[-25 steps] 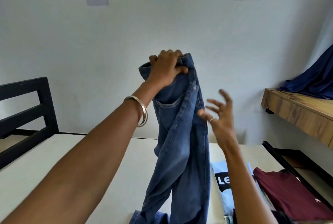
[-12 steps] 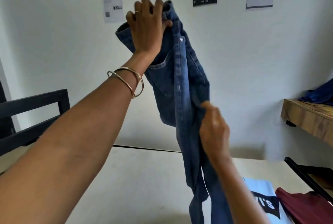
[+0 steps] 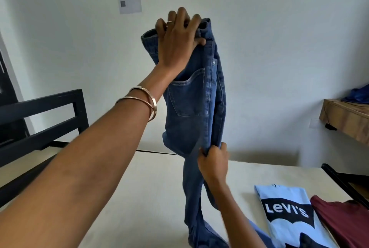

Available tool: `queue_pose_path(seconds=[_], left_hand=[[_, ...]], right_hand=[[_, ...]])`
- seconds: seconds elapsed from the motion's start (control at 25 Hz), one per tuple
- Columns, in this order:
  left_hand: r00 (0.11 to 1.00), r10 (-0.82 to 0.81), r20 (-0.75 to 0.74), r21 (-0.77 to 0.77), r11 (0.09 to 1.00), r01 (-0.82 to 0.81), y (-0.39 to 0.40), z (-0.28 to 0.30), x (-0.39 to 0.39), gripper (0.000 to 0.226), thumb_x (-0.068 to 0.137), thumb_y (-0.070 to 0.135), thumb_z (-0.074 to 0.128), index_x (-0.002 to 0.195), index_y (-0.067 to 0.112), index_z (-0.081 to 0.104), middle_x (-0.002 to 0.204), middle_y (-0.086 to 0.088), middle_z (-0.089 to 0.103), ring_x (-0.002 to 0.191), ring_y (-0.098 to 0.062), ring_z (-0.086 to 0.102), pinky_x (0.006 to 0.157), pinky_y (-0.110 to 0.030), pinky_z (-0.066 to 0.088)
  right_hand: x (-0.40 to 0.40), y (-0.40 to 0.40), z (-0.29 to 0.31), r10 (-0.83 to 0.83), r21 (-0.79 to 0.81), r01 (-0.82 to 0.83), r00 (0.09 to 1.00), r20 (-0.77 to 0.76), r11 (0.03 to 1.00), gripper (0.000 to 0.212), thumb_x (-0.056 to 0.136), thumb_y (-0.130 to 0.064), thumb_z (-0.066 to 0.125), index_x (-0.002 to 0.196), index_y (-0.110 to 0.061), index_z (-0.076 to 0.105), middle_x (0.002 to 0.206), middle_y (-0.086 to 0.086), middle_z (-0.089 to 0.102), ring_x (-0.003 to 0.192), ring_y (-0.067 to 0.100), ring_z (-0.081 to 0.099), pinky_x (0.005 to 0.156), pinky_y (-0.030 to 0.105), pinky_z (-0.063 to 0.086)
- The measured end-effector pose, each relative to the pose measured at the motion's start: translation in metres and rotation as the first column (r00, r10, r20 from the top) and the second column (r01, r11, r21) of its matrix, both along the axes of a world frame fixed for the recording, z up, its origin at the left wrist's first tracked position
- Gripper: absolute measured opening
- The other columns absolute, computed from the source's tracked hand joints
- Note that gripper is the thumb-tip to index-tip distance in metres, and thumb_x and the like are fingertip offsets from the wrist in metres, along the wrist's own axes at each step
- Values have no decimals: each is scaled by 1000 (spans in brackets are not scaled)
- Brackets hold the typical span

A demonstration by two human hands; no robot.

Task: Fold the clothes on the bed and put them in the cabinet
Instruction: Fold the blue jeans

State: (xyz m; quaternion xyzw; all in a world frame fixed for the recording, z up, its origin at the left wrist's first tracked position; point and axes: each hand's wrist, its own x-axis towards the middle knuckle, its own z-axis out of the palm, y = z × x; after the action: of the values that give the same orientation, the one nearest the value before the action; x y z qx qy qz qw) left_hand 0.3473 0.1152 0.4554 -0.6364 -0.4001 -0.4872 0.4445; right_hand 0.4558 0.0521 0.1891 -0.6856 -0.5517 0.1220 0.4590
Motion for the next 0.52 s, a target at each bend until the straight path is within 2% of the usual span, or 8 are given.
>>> queue_pose_path(seconds=[0.04, 0.08, 0.16, 0.2, 0.28, 0.36, 0.44, 0.52], left_hand=[[1000, 2, 19, -51, 999, -1, 0, 1, -10, 36, 84, 44, 59, 112, 20, 59, 109, -7, 56, 105, -28, 53, 88, -45, 34], [999, 13, 48, -113, 994, -7, 2, 1, -22, 37, 86, 43, 57, 116, 21, 57, 115, -7, 54, 111, -28, 49, 92, -45, 30], [991, 42, 124, -202, 979, -16, 9, -4, -48, 38, 89, 43, 54, 120, 22, 54, 123, -8, 50, 119, -29, 43, 96, -45, 27], [986, 39, 165, -228, 974, 0, 12, -8, -60, 38, 89, 44, 53, 120, 22, 53, 124, -8, 50, 120, -29, 43, 97, -46, 28], [965, -2, 263, -265, 961, 74, 23, -20, -77, 40, 88, 47, 52, 118, 20, 53, 122, -10, 51, 118, -31, 44, 97, -48, 32], [948, -9, 319, -361, 923, 130, 33, -32, -83, 42, 88, 50, 54, 118, 20, 53, 122, -11, 52, 118, -32, 44, 97, -49, 33], [947, 73, 313, -512, 853, 103, 41, -49, -82, 44, 88, 50, 58, 122, 23, 53, 126, -11, 49, 122, -34, 39, 97, -49, 30], [903, 147, 403, -639, 752, 163, 49, -74, -84, 42, 86, 49, 63, 122, 28, 55, 131, -10, 44, 123, -37, 34, 98, -50, 30]], right_hand=[[22, 3, -4, 80, -15, -81, 995, -53, 997, 22, 93, -26, 61, 87, -5, 62, 102, 8, 56, 86, 28, 55, 75, 39, 49], [47, 3, -4, 161, -34, -166, 982, -101, 986, 21, 92, -21, 64, 76, -7, 60, 81, 3, 57, 69, 22, 52, 64, 32, 44], [102, 6, 3, 211, -7, -217, 958, -192, 976, 38, 89, -12, 69, 55, -12, 52, 52, -7, 43, 54, 14, 37, 52, 28, 31], [125, 8, 9, 196, 36, -193, 954, -226, 981, 43, 89, -11, 70, 52, -11, 48, 49, -7, 38, 54, 13, 33, 52, 28, 27], [156, 8, 17, 223, 103, -203, 944, -244, 974, 42, 90, -14, 70, 57, 2, 48, 54, 2, 38, 57, 15, 33, 54, 32, 27], [168, 6, 9, 317, 24, -322, 911, -264, 946, 34, 86, -16, 75, 67, 7, 58, 58, 10, 48, 58, 17, 42, 55, 32, 35], [172, 6, -16, 312, -119, -359, 903, -295, 926, 14, 76, -11, 83, 72, -2, 72, 68, 14, 68, 64, 19, 58, 65, 37, 49], [168, 11, -38, 141, -110, -178, 950, -279, 978, 12, 69, -8, 87, 72, -12, 76, 73, 10, 74, 67, 22, 64, 73, 41, 54]])
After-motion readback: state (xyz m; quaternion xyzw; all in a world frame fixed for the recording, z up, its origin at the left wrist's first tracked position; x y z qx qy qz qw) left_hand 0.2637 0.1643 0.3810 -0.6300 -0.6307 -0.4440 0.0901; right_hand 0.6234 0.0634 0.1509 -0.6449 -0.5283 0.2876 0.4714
